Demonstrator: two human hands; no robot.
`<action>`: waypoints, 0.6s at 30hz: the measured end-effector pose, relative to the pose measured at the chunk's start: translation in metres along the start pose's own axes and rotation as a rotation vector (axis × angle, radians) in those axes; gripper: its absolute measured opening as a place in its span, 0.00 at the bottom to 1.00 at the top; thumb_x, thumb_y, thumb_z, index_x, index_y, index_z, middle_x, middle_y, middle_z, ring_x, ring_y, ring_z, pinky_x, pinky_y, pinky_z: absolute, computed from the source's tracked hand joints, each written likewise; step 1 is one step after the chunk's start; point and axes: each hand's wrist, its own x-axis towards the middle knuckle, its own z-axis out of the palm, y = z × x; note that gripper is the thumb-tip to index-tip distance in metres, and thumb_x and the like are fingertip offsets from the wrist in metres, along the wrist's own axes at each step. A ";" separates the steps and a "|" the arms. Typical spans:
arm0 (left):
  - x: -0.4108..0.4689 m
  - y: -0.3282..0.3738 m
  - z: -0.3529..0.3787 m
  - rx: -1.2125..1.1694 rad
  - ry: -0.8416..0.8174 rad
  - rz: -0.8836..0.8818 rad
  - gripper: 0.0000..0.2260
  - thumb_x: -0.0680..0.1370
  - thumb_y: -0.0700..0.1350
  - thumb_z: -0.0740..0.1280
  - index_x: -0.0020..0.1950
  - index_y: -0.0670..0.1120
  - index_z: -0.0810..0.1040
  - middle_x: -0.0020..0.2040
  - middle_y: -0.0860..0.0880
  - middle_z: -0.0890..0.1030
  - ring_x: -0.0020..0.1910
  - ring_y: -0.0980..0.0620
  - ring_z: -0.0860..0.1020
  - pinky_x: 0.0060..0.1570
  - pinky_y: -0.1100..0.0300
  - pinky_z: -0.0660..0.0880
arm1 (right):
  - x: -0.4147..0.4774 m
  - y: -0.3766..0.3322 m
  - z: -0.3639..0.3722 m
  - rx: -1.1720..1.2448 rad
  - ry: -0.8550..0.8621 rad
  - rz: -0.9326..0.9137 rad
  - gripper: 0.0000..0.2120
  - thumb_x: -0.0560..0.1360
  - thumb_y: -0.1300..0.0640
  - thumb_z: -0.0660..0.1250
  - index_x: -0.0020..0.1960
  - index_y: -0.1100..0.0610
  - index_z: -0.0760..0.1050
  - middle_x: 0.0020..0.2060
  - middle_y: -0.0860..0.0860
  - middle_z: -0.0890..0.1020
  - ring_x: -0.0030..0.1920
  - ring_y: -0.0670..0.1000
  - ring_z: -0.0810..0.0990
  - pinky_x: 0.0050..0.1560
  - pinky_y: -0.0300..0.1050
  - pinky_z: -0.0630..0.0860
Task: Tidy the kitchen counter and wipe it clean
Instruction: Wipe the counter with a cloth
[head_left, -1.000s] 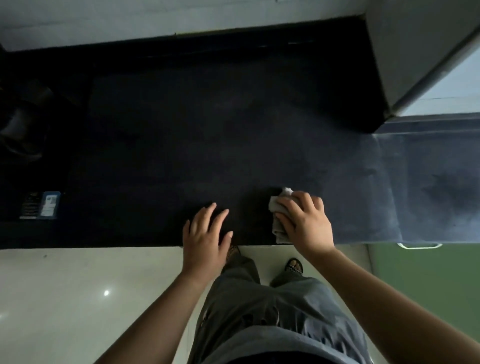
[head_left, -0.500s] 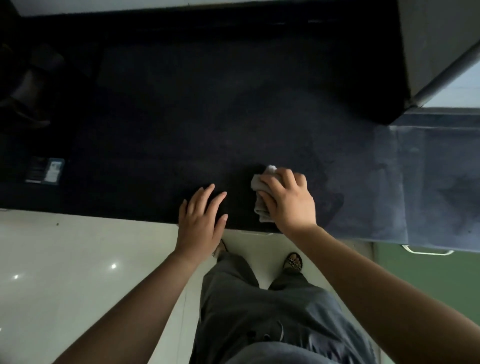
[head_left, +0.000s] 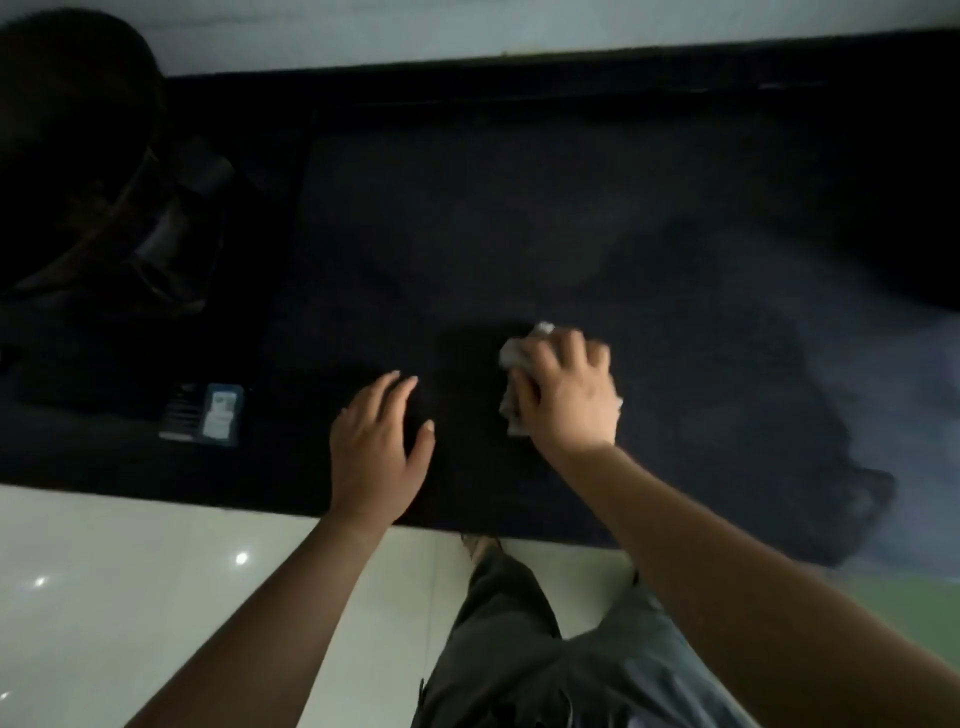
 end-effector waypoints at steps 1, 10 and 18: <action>0.010 -0.019 -0.003 0.012 0.017 -0.034 0.24 0.76 0.56 0.56 0.68 0.45 0.69 0.68 0.44 0.71 0.67 0.45 0.69 0.62 0.48 0.68 | -0.001 -0.016 0.009 0.020 -0.032 -0.099 0.14 0.74 0.49 0.63 0.58 0.51 0.74 0.58 0.56 0.74 0.52 0.62 0.71 0.43 0.54 0.75; 0.041 -0.082 -0.001 0.043 0.032 -0.145 0.26 0.76 0.56 0.52 0.71 0.47 0.65 0.72 0.46 0.66 0.70 0.45 0.64 0.64 0.41 0.61 | 0.027 -0.037 0.039 -0.009 0.043 -0.131 0.13 0.73 0.48 0.65 0.57 0.50 0.75 0.55 0.54 0.76 0.52 0.59 0.71 0.39 0.51 0.77; 0.043 -0.088 -0.001 0.042 0.007 -0.159 0.25 0.76 0.56 0.54 0.71 0.48 0.64 0.72 0.47 0.66 0.70 0.47 0.62 0.66 0.41 0.60 | 0.095 -0.097 0.063 -0.023 0.075 0.004 0.13 0.74 0.50 0.65 0.57 0.53 0.75 0.56 0.57 0.76 0.52 0.64 0.72 0.39 0.53 0.74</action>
